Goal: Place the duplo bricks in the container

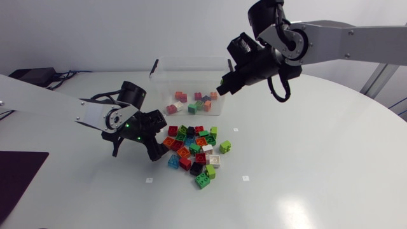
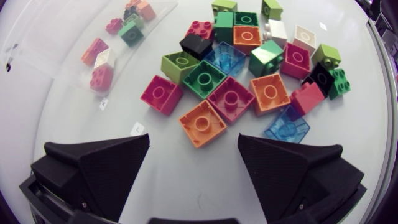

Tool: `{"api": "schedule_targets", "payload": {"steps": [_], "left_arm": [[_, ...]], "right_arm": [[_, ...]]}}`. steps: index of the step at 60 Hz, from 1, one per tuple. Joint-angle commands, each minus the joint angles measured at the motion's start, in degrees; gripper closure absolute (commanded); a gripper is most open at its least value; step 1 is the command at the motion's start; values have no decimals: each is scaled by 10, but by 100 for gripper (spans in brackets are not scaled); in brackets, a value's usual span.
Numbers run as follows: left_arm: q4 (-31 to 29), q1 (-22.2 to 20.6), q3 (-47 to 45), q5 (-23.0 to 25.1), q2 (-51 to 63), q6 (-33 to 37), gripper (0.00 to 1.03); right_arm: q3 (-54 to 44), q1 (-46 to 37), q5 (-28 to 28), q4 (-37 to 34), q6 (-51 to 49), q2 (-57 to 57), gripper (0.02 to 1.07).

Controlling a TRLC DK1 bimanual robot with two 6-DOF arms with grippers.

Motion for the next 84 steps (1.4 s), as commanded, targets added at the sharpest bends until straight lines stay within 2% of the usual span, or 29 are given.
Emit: {"api": "schedule_targets", "payload": {"steps": [1, 33, 50, 66, 72, 84], "left_arm": [[11, 5, 18, -9, 19, -19, 5], [19, -13, 39, -20, 45, -67, 5], [32, -7, 53, -22, 64, -92, 5], [31, -18, 60, -60, 75, -125, 7], [26, -24, 57, -65, 73, -125, 13], [23, -21, 43, -64, 62, -123, 56]], "right_arm": [[27, 4, 0, -12, 13, 18, 82], [95, 10, -1, -22, 36, 57, 82], [104, 14, -1, -22, 37, 66, 82], [117, 12, -1, -17, 38, 84, 82], [128, 9, -1, -15, 40, 95, 82], [154, 4, -1, -7, 42, 127, 82]]}}
